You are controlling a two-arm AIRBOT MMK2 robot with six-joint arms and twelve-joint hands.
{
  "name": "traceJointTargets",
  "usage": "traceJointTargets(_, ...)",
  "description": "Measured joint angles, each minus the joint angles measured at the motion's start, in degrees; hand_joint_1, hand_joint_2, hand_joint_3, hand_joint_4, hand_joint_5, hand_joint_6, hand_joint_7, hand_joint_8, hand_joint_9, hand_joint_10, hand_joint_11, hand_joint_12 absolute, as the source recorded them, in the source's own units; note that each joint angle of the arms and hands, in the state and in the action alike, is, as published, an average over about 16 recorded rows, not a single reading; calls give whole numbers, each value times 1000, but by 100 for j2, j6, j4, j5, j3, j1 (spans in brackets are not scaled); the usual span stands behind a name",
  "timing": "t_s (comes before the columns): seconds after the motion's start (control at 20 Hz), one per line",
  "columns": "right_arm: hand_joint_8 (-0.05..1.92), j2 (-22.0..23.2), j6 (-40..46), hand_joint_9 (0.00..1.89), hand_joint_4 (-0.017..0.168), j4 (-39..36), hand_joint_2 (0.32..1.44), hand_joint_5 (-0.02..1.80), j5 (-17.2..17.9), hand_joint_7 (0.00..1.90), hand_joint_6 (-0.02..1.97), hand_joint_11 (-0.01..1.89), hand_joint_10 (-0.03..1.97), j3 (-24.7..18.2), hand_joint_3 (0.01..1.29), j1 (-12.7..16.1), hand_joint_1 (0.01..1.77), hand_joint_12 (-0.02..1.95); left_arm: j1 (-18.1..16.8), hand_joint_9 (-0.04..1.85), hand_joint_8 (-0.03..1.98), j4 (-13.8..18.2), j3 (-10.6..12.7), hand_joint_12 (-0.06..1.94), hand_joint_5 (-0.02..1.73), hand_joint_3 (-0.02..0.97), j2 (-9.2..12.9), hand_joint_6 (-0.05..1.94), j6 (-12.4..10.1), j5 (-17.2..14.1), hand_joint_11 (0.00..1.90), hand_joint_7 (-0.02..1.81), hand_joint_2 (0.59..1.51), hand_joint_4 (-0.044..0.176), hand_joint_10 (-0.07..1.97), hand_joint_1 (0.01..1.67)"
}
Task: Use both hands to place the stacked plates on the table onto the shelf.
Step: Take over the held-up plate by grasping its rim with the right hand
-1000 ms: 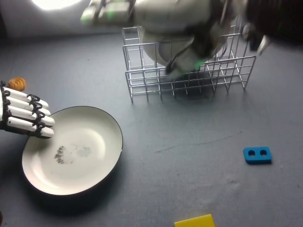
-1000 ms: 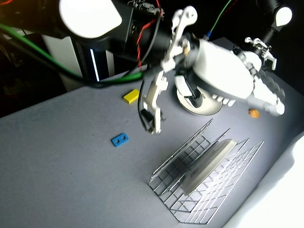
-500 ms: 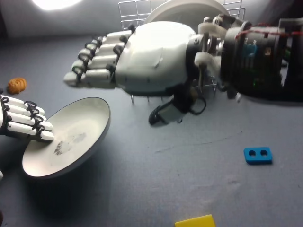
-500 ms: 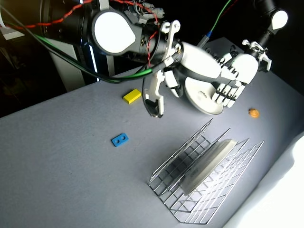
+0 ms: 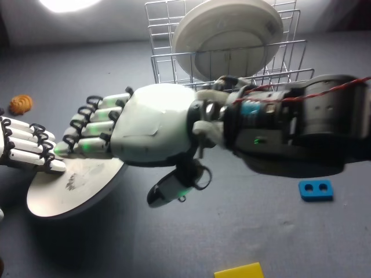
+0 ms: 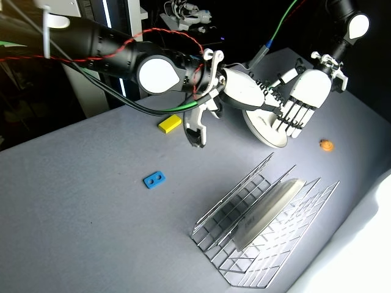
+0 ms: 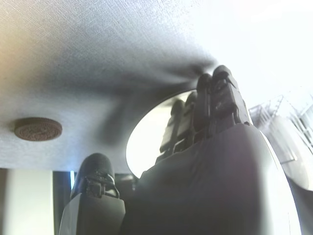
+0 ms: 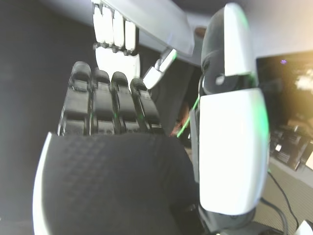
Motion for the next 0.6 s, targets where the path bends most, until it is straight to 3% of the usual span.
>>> traceJointTargets(0.25, 20, -525, -77, 26, 4, 121, 966, 44, 38, 28, 15, 18, 4, 489, 11, -141, 1105, 215, 0, 28, -22, 0, 0, 7, 18, 21, -1, -6, 0, -1, 17, -15, 1179, -1, 27, 15)
traceJointTargets(0.6, 20, -1084, -185, 149, 3, 189, 981, 195, 129, 153, 15, 38, 4, 1095, 11, -234, 1147, 521, -5, 28, -22, 2, 9, 7, 19, 21, -8, -7, -7, -6, 17, -15, 1179, -1, 27, 15)
